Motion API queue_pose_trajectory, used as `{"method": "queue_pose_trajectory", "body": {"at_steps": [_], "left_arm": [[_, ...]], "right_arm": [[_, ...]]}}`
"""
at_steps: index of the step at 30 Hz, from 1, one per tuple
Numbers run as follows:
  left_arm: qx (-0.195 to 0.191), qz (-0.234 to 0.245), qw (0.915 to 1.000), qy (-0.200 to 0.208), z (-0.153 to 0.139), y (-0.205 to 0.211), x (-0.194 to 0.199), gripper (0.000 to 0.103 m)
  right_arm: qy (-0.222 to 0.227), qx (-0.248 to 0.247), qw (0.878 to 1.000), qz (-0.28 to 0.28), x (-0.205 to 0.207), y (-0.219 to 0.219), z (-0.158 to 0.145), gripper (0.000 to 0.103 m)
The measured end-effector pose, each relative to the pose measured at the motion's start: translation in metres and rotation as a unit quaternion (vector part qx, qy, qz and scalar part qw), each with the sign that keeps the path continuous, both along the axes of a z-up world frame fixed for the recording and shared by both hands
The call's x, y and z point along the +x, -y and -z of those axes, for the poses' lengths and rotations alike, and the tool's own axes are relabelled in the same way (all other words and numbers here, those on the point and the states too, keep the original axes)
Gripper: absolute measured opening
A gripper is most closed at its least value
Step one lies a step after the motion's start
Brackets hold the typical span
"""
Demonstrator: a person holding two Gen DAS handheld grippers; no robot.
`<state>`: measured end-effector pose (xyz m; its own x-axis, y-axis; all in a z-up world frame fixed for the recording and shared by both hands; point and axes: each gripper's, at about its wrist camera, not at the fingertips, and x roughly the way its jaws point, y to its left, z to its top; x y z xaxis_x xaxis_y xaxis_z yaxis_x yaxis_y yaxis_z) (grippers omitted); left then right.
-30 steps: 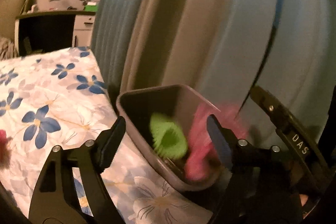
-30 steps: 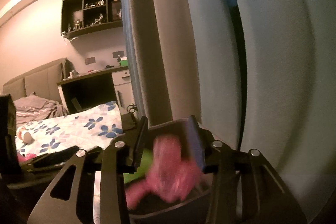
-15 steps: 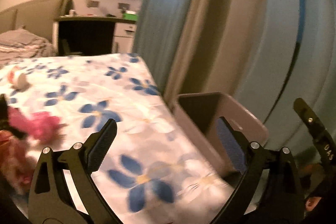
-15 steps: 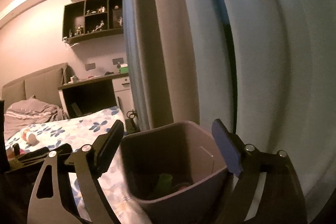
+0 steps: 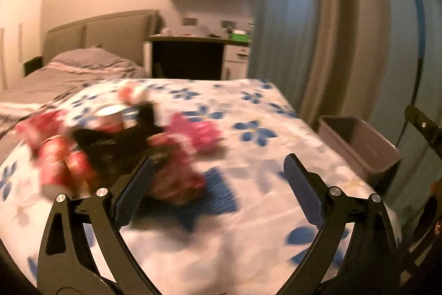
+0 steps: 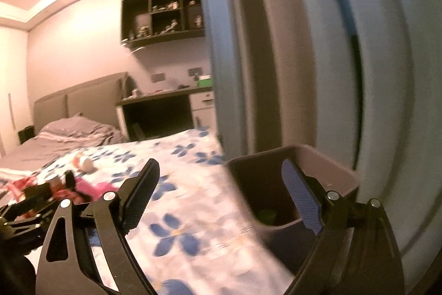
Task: Collect trash
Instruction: 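Move back to the bed and grasp the black plastic bag with the left tool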
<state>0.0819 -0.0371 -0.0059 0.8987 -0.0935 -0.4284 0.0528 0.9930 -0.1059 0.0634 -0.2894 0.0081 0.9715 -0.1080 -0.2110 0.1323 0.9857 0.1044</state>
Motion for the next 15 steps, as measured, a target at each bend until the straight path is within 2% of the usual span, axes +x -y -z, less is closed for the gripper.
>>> {"method": "queue_pose_trajectory", "body": {"at_steps": [3, 6, 9, 12, 15], "left_arm": [[-0.012, -0.027, 0.9996, 0.005, 0.004, -0.034, -0.017, 0.093], [0.005, -0.047, 0.9989, 0.005, 0.009, -0.052, -0.021, 0.093], [0.001, -0.053, 0.9986, -0.001, 0.013, -0.064, -0.019, 0.093], [0.007, -0.051, 0.9986, -0.004, 0.017, -0.066, -0.013, 0.089], [0.011, -0.044, 0.9989, -0.015, 0.022, -0.064, -0.004, 0.080]], "right_arm": [[-0.008, 0.002, 0.999, -0.031, 0.003, -0.025, 0.003, 0.087], [-0.012, 0.000, 0.998, -0.058, 0.006, -0.048, 0.006, 0.087], [-0.024, 0.005, 0.996, -0.085, 0.011, -0.069, 0.010, 0.087], [-0.037, 0.006, 0.994, -0.102, 0.016, -0.082, 0.015, 0.087], [-0.047, 0.007, 0.993, -0.111, 0.021, -0.090, 0.017, 0.087]]}}
